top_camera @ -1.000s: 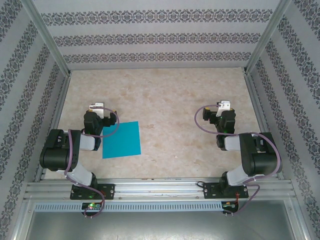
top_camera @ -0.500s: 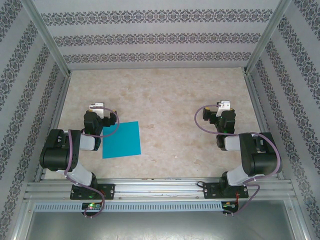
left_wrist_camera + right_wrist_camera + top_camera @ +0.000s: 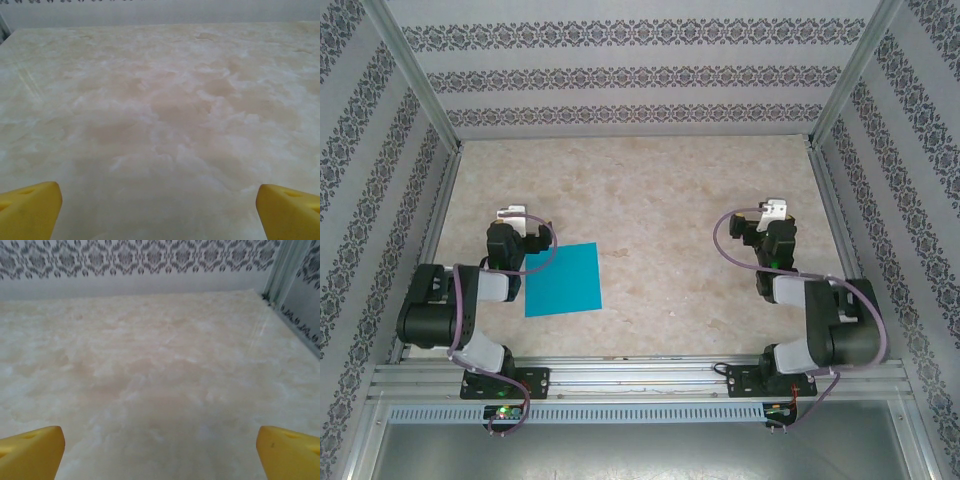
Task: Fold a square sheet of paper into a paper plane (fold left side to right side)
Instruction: Move the square sheet of paper to the center of the table.
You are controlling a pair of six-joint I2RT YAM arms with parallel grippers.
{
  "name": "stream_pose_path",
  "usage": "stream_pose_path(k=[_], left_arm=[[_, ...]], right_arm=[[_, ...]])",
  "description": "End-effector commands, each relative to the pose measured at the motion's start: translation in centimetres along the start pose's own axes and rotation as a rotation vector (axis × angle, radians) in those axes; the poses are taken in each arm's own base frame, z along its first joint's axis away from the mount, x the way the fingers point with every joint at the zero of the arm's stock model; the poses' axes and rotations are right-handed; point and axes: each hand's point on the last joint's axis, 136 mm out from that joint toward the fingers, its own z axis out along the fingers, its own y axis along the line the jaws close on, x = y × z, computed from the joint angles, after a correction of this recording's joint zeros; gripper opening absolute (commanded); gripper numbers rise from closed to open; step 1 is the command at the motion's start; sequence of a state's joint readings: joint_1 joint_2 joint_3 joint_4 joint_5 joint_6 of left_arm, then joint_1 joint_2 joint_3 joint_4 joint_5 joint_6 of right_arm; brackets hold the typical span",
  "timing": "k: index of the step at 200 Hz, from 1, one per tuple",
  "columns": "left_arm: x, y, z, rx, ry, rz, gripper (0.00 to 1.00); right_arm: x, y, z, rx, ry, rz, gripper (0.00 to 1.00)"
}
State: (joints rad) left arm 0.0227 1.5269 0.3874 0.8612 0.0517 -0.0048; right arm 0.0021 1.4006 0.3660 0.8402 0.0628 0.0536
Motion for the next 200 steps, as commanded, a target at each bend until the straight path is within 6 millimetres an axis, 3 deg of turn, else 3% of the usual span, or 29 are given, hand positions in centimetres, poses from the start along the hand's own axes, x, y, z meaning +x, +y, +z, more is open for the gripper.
stream_pose_path(k=[1,23,41,64,85,109,160,200], left_arm=[[-2.9,1.2,-1.2,-0.057,-0.021,-0.035,1.0],[-5.2,2.6,-3.4,-0.139,-0.02,-0.168,1.0],[-6.9,2.7,-5.4,-0.139,-0.022,-0.288,1.0],[-8.3,0.9,-7.6,-0.039,0.019,-0.379,1.0],[-8.2,-1.0,-9.2,0.052,0.134,-0.4,1.0],[-6.6,-3.4,-10.2,0.158,0.302,-0.449,0.96],[-1.8,-10.0,-10.8,0.418,0.633,-0.545,0.7],[2.8,-13.3,-10.5,0.432,0.822,-0.525,0.55]], right_arm=[[-2.4,-0.5,-1.6,0.019,-0.044,0.028,0.98],[-3.4,-0.6,-3.1,0.023,0.006,0.095,0.98],[-4.0,0.0,-4.6,-0.01,0.056,0.185,0.98],[-4.7,1.2,-6.6,-0.072,0.1,0.312,0.98],[-4.8,2.8,-8.0,-0.156,0.167,0.387,0.98],[-4.0,4.5,-9.0,-0.233,0.271,0.439,0.98],[-2.0,8.1,-9.3,-0.36,0.412,0.496,0.98],[-1.2,9.0,-9.0,-0.348,0.442,0.429,0.98]])
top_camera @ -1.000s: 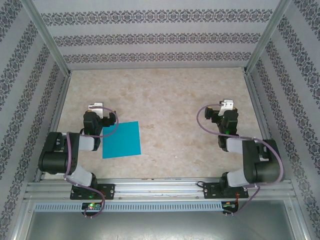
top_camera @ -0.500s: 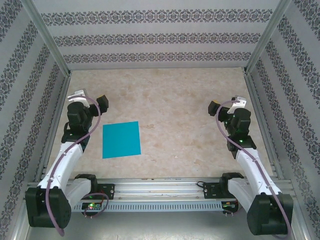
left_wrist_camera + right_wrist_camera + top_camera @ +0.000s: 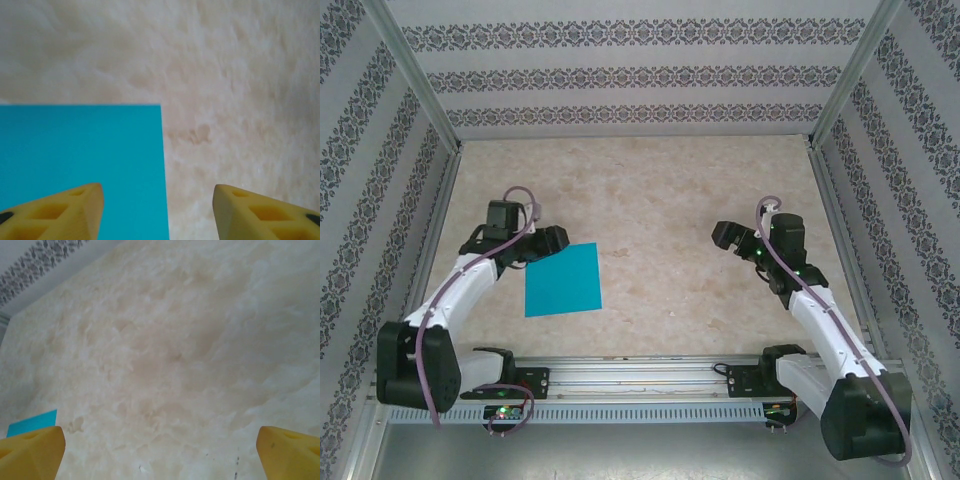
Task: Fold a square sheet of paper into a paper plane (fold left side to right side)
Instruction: Move the square sheet of paper to the center of the table.
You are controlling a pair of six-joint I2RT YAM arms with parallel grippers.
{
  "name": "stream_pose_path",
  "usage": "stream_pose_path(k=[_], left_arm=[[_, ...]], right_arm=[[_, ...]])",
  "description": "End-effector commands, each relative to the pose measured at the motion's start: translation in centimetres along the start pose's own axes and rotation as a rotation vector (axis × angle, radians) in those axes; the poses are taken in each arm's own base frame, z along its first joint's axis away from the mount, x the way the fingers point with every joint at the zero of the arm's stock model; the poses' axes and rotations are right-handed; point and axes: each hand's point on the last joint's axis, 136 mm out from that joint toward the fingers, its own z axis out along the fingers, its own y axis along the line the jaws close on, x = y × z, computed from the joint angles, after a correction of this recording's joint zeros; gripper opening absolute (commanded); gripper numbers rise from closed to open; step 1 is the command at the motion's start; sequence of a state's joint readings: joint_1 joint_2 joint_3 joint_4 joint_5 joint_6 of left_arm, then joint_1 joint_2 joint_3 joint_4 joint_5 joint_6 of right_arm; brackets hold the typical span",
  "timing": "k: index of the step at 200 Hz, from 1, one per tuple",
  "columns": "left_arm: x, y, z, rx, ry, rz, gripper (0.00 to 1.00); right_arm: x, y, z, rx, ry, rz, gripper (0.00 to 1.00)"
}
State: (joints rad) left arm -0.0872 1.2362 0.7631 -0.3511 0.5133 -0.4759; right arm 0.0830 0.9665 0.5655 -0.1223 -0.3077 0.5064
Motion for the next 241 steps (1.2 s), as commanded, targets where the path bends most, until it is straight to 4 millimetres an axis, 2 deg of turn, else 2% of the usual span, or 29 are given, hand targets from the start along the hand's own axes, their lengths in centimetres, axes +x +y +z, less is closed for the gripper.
stream_pose_path(k=[1,24,44,97,121,144,171,209,241], left_arm=[[3.4,-0.6,1.6,0.011,0.149,-0.05,0.55],[6.0,0.1,3.7,-0.048,0.238,-0.057,0.52],[7.5,0.7,5.1,-0.083,0.286,-0.064,0.46],[8.9,1.5,8.0,-0.124,0.332,-0.093,0.4],[9.6,1.0,9.5,-0.114,0.364,-0.105,0.37],[10.5,-0.7,11.2,-0.102,0.406,-0.075,0.36],[11.1,-3.6,13.4,-0.07,0.439,-0.04,0.35],[10.9,-7.5,16.5,-0.036,0.444,-0.04,0.33],[11.5,-10.7,19.1,0.002,0.433,-0.052,0.33]], right_arm=[[-0.6,1.1,-0.1,-0.009,0.003,-0.022,0.98],[-0.5,1.2,-0.1,-0.002,0.002,-0.036,0.98],[-0.6,1.3,-0.3,0.006,-0.009,-0.052,0.98],[-1.3,1.3,-1.4,0.04,-0.035,-0.089,0.98],[-1.5,1.2,-1.7,0.053,-0.046,-0.095,0.98],[-1.6,1.1,-1.8,0.064,-0.048,-0.095,0.98],[-1.7,1.2,-1.8,0.066,-0.049,-0.089,0.98],[-1.2,0.5,-1.6,0.094,-0.034,-0.073,0.98],[-0.9,0.0,-1.6,0.114,-0.025,-0.06,0.98]])
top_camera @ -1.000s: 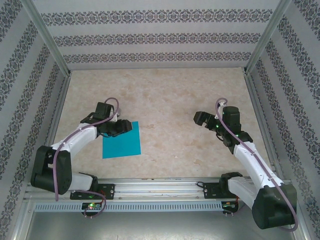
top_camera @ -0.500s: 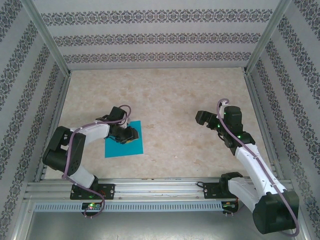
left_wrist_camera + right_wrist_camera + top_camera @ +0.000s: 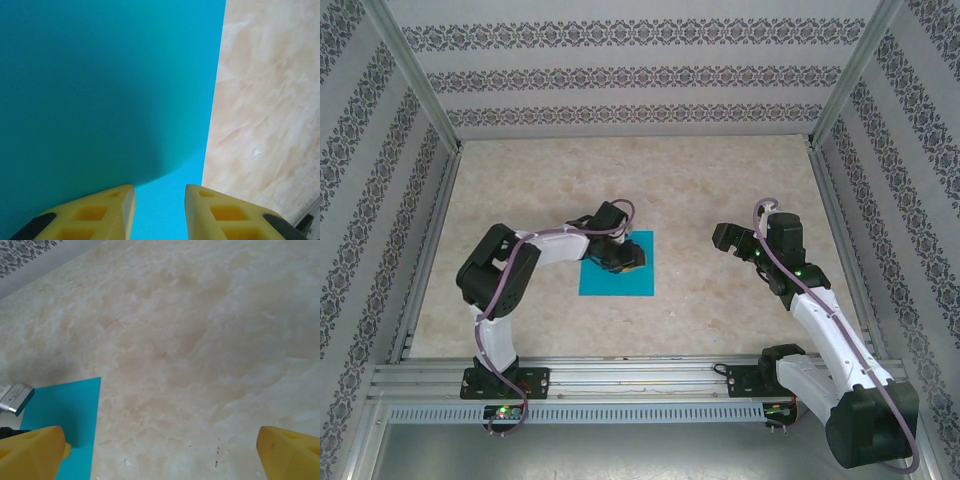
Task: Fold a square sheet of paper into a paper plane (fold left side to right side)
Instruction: Move the square sheet of paper to the center of the table, then pick up the square sheet of paper from the center of the table.
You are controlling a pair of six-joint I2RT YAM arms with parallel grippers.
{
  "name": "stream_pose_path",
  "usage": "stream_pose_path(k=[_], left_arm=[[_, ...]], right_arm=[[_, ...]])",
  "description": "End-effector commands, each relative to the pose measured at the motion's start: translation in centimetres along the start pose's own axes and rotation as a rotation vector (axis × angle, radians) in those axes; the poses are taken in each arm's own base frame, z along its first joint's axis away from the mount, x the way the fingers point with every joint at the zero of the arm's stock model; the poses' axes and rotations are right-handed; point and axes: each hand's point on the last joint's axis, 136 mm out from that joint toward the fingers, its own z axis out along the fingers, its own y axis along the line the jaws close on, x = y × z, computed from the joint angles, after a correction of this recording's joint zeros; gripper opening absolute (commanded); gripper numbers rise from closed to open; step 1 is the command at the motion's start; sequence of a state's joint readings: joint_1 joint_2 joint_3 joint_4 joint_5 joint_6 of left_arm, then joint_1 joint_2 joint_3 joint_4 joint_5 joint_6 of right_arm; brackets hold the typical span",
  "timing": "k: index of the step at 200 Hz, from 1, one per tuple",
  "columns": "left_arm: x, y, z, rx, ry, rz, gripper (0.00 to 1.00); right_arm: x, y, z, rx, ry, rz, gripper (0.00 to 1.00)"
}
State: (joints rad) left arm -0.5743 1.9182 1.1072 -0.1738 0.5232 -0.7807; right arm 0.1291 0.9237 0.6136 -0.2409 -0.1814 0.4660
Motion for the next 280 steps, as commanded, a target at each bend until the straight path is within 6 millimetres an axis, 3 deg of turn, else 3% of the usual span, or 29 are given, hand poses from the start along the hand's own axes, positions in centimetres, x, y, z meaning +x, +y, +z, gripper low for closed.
stream_pose_path(k=[1,23,46,73,107,129,150,194,235,280], left_arm=[[0.7,-0.5,2.9,-0.022,0.012,-0.057,0.33],[0.3,-2.2,4.2,0.018,-0.007,-0.077,0.33],[-0.1,-3.7,4.3,0.035,-0.019,-0.055,0.33],[-1.1,-5.8,2.6,0.065,-0.052,0.005,0.36],[-2.4,-7.8,-1.3,0.101,-0.122,0.077,0.43],[-2.8,-6.0,-3.6,0.053,-0.168,0.084,0.43],[-2.2,-2.6,-5.0,-0.013,-0.178,0.056,0.42],[0.5,3.7,-5.6,-0.108,-0.116,-0.02,0.34],[1.9,4.6,-4.8,-0.096,-0.062,-0.035,0.29],[2.3,5.5,-3.7,-0.112,-0.031,-0.058,0.27]], right_arm=[[-0.6,0.1,-0.3,0.022,-0.011,0.0,0.98],[-0.3,-0.4,-0.2,0.045,0.002,0.005,0.98],[-0.1,-0.5,-0.1,0.055,0.017,-0.001,0.98],[-0.2,-0.4,0.1,0.061,0.034,-0.001,0.98],[-0.3,0.5,1.0,0.055,0.076,-0.034,0.98],[0.0,1.7,2.1,0.066,0.117,-0.096,0.98],[0.7,3.0,3.8,0.084,0.17,-0.162,0.98],[3.2,6.2,8.6,0.124,0.32,-0.297,0.98],[5.5,7.6,13.2,0.177,0.449,-0.376,0.98],[7.5,7.9,16.4,0.196,0.528,-0.413,0.98]])
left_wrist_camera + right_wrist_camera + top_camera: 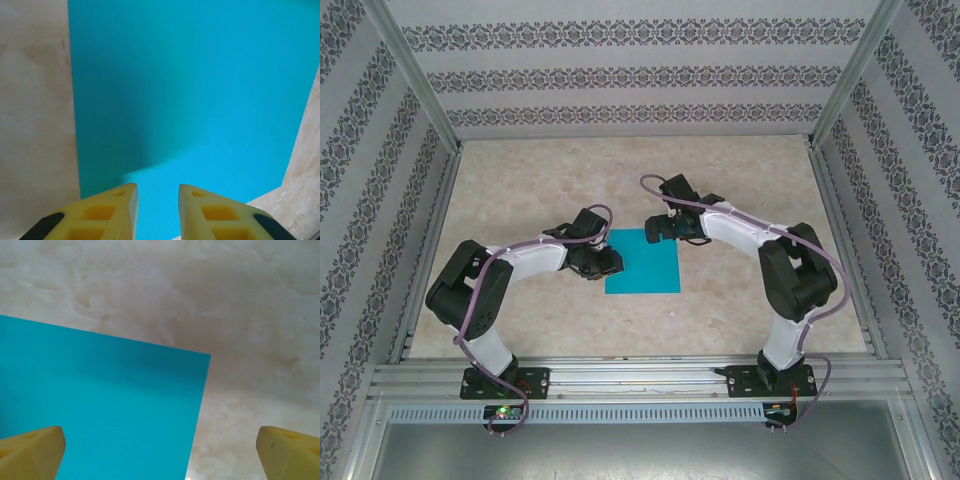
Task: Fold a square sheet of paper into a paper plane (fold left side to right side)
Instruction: Pick up the square sheet of paper from the center of the table.
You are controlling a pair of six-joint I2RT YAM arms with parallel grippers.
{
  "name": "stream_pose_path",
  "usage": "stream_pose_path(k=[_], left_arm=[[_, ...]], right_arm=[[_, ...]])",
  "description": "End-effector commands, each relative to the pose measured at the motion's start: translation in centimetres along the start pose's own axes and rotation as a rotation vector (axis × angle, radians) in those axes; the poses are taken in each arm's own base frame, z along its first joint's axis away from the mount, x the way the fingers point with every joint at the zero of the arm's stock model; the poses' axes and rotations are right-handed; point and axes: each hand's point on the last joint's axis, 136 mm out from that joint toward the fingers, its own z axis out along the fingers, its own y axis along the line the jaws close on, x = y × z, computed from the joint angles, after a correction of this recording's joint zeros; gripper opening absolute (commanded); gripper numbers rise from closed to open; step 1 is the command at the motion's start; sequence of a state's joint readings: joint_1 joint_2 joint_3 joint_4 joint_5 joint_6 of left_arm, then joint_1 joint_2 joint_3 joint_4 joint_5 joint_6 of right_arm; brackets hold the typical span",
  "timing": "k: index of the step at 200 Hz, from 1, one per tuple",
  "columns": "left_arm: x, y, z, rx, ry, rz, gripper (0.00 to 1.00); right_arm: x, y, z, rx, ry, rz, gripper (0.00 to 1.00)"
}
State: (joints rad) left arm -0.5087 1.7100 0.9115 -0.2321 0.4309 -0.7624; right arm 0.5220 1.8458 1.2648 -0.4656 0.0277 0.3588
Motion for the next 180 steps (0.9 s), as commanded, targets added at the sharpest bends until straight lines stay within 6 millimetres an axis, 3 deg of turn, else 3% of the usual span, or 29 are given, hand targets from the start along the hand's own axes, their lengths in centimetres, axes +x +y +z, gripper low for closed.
stream_pose_path(k=[1,86,180], left_arm=[[0.6,0.7,0.9,-0.011,0.04,-0.003,0.27],[1.0,1.8,1.7,-0.048,0.053,-0.02,0.23],[0.9,2.0,1.9,-0.046,0.052,-0.024,0.22]], right_arm=[[0.2,0.1,0.8,0.035,0.044,-0.034,0.98],[3.0,1.7,4.3,-0.029,0.176,-0.026,0.93],[5.1,4.4,3.2,-0.076,0.212,-0.04,0.9]])
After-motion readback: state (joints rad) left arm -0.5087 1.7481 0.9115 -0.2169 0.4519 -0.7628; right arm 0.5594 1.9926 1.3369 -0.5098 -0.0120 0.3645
